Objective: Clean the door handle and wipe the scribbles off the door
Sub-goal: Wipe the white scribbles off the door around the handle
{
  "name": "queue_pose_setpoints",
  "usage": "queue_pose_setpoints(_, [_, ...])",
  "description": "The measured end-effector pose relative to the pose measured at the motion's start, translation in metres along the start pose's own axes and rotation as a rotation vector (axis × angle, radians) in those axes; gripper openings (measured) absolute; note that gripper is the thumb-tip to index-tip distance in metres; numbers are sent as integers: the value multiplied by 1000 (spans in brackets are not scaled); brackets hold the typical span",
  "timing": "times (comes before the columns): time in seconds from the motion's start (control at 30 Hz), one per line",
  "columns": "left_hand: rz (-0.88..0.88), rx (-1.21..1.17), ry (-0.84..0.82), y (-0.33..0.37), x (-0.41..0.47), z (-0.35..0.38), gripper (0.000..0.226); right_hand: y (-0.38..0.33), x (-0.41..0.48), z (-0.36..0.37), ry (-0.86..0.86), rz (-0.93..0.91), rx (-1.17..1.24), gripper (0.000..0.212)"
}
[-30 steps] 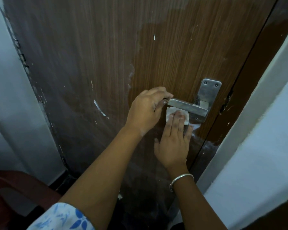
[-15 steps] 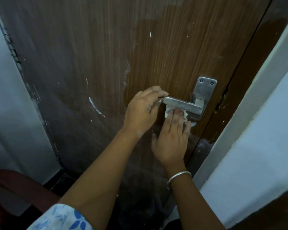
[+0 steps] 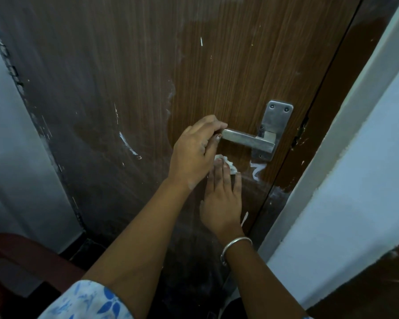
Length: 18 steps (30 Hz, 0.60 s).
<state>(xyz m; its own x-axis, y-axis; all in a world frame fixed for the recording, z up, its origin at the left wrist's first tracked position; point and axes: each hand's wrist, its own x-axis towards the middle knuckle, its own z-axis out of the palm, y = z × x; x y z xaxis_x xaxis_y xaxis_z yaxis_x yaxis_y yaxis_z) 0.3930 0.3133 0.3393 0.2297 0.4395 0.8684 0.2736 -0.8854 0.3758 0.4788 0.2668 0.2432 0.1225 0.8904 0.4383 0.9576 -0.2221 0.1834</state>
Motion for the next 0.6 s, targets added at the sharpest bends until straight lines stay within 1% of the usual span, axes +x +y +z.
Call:
queue_pose_setpoints(0.07, [-18,0,2,3,0,0,23,-2,3,-1,-12,-33,-8,82])
queue_pose_setpoints(0.17, [-20,44,-17,5,-1,-2,24,0,1,3,-32,-21,10,83])
queue_pose_setpoints(0.3, [-42,140,-81,5,-2,-2,28,5,-12,12,-23,65,51,90])
queue_pose_setpoints(0.43, [-84,184,-109,6,-5,0,33,16,-29,22,-6,149,101,89])
queue_pose_setpoints(0.6, [-98,183,-101,9,-6,2,34,18,-30,25,17,143,128,89])
